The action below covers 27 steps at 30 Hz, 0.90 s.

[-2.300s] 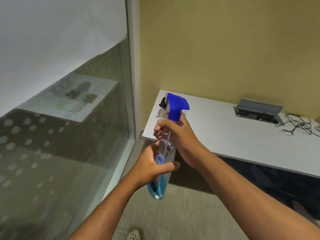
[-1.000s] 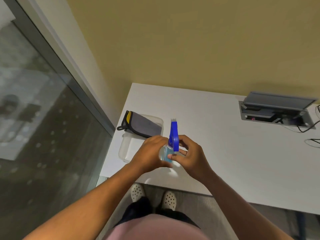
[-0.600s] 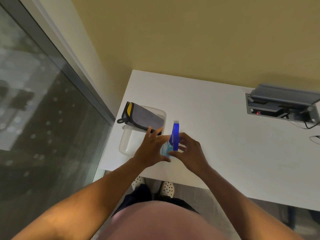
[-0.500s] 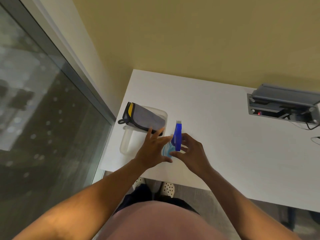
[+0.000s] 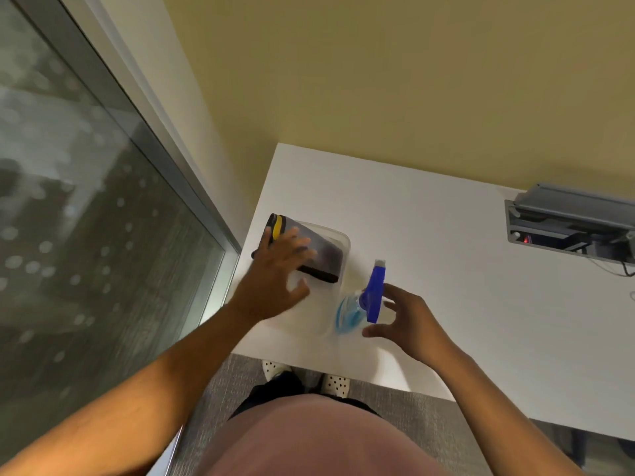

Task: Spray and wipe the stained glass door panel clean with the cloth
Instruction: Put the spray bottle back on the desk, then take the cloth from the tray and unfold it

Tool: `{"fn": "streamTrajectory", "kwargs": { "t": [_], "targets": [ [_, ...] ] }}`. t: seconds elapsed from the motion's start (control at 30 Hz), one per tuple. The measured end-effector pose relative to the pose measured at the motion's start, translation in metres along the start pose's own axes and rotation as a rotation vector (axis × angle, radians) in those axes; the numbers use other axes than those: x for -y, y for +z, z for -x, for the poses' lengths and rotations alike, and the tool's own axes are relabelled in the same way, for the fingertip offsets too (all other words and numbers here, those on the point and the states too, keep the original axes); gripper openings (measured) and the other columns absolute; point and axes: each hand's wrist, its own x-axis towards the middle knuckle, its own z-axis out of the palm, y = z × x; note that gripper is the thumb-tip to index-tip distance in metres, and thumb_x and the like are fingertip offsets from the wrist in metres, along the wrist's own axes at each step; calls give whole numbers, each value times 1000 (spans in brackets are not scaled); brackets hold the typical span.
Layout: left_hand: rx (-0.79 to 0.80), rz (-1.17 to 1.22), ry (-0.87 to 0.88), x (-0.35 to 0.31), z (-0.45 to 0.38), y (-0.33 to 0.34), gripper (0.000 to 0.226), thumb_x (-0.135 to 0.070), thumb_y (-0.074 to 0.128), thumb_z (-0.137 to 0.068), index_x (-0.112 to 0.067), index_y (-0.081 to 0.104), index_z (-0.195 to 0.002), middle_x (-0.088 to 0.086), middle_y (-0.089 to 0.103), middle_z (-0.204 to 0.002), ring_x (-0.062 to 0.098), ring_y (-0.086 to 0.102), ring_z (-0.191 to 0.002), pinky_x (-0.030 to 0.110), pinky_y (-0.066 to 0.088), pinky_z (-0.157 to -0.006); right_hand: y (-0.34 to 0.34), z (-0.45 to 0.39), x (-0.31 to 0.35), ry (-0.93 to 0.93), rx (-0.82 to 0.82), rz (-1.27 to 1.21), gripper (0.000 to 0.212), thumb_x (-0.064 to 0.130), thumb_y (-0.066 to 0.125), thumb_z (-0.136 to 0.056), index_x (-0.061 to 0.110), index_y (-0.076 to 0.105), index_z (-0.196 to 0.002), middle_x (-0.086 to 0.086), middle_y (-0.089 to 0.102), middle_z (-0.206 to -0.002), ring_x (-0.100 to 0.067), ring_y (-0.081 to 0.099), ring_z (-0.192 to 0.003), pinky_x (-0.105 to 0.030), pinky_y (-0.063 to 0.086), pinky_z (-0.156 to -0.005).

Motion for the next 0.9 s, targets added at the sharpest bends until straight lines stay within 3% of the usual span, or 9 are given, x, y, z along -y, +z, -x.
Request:
{"fn": "streamTrajectory", "kwargs": {
  "t": [0.07, 0.1, 0.2, 0.27, 0.37, 0.57, 0.77, 0.9],
  "targets": [
    [-180, -3, -233, 16, -10, -10, 54, -34, 74, -96, -10, 66, -144, 16, 62, -151, 39, 53, -149, 66, 44, -124, -13, -1, 2, 2, 22, 57, 74, 22, 96, -76, 25, 62, -141, 5, 67, -142, -15, 62, -131, -41, 52, -113],
    [-194, 22, -399, 22, -17, -14, 64, -39, 79, -97, -7, 62, -149, 21, 61, -153, 42, 56, -143, 61, 52, -117, -22, -3, 3, 6, 26, 83, 68, 17, 94, -77, 25, 64, -138, 5, 68, -139, -14, 62, -130, -41, 51, -113],
    [17, 243, -779, 38, -36, -19, 98, -61, 82, -91, -8, 45, -165, 23, 57, -161, 44, 57, -146, 59, 56, -114, -49, -12, 11, 36, -31, 153, 50, 4, 86, -85, 22, 69, -129, 3, 72, -128, -18, 67, -121, -40, 54, -108],
    [98, 374, -872, 45, -44, -18, 98, -62, 82, -90, -8, 46, -164, 22, 59, -160, 44, 60, -145, 58, 57, -114, -68, -20, 22, 37, -122, 115, 42, 0, 82, -88, 21, 70, -122, 2, 75, -118, -17, 71, -111, -43, 56, -105],
    [109, 392, -904, 48, -52, -13, 79, -55, 87, -89, -7, 63, -146, 20, 68, -141, 40, 67, -130, 52, 61, -106, -91, -31, 44, 8, -263, 9, 34, 4, 81, -91, 20, 73, -120, 3, 78, -112, -11, 73, -107, -41, 59, -103],
    [90, 375, -911, 51, -61, -9, 63, -37, 89, -91, -3, 66, -139, 20, 69, -135, 38, 68, -125, 44, 57, -100, -92, -43, 84, -124, -376, -138, 21, 11, 75, -97, 22, 75, -115, 3, 80, -108, -9, 76, -102, -30, 59, -94],
    [0, 437, -860, 19, -64, -18, 26, -18, 88, -90, -7, 73, -109, 14, 76, -103, 28, 66, -94, 29, 53, -79, -79, -57, 118, -239, -255, -267, 18, 11, 75, -96, 25, 78, -107, 6, 81, -100, -8, 76, -98, -15, 56, -81],
    [-51, 457, -846, -17, -66, -37, 21, -18, 87, -88, -12, 68, -94, 5, 69, -86, 27, 67, -84, 31, 59, -74, -78, -74, 140, -340, -104, -211, 20, 11, 77, -95, 30, 76, -99, 8, 79, -99, -9, 74, -96, -27, 61, -87]
  ]
}}
